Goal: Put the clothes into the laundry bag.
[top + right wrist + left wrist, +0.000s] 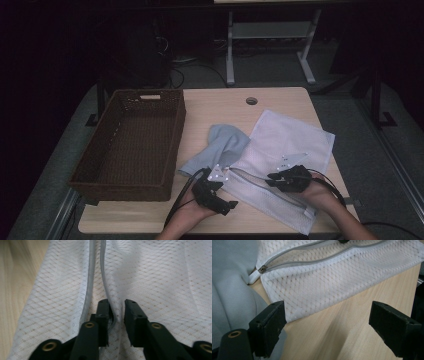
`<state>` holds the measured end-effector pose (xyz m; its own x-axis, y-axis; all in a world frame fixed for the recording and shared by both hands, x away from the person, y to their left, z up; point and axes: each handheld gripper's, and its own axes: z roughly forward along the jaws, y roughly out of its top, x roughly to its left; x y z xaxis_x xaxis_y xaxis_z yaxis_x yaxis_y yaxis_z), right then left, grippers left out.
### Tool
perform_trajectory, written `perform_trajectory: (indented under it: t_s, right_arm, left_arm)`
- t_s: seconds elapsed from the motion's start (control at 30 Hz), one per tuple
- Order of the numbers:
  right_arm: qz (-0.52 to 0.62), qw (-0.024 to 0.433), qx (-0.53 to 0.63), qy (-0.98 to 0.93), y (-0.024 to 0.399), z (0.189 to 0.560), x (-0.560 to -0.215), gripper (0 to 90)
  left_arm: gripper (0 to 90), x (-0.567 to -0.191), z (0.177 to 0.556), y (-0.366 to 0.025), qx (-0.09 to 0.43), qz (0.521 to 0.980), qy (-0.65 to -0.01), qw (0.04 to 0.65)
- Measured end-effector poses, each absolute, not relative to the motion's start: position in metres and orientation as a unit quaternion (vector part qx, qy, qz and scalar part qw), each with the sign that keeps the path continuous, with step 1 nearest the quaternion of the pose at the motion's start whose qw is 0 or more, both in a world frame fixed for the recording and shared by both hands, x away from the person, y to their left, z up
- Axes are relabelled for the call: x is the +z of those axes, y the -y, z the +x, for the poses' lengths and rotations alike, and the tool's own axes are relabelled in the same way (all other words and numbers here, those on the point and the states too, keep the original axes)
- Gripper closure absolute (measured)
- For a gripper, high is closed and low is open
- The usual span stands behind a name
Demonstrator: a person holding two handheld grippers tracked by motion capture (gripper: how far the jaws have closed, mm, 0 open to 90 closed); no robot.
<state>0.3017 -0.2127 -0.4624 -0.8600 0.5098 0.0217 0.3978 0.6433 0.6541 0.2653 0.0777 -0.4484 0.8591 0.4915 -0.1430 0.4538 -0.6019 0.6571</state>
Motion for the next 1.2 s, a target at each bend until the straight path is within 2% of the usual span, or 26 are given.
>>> perform_trajectory:
  t_s: [0.1,0.13,0.3,0.8,1.2]
  right_arm:
    - [0.25,0.082,0.34,-0.903,0.213,0.302,-0.462,79.4]
    - [0.251,0.083,0.343,-0.901,0.214,0.301,-0.46,82.9]
    - [0.254,0.094,0.362,-0.892,0.217,0.3,-0.452,86.4]
    - [0.285,0.111,0.387,-0.87,0.231,0.308,-0.427,88.1]
    - [0.31,0.134,0.413,-0.846,0.244,0.329,-0.399,88.2]
  left_arm:
    - [13.3,-0.448,0.265,-0.078,0.026,0.895,-0.264,0.359]
    - [13.3,-0.448,0.265,-0.077,0.026,0.894,-0.265,0.359]
    - [13.3,-0.449,0.265,-0.077,0.025,0.894,-0.265,0.36]
    - [13.3,-0.447,0.264,-0.076,0.026,0.894,-0.262,0.362]
    - [13.3,-0.445,0.263,-0.077,0.028,0.889,-0.268,0.37]
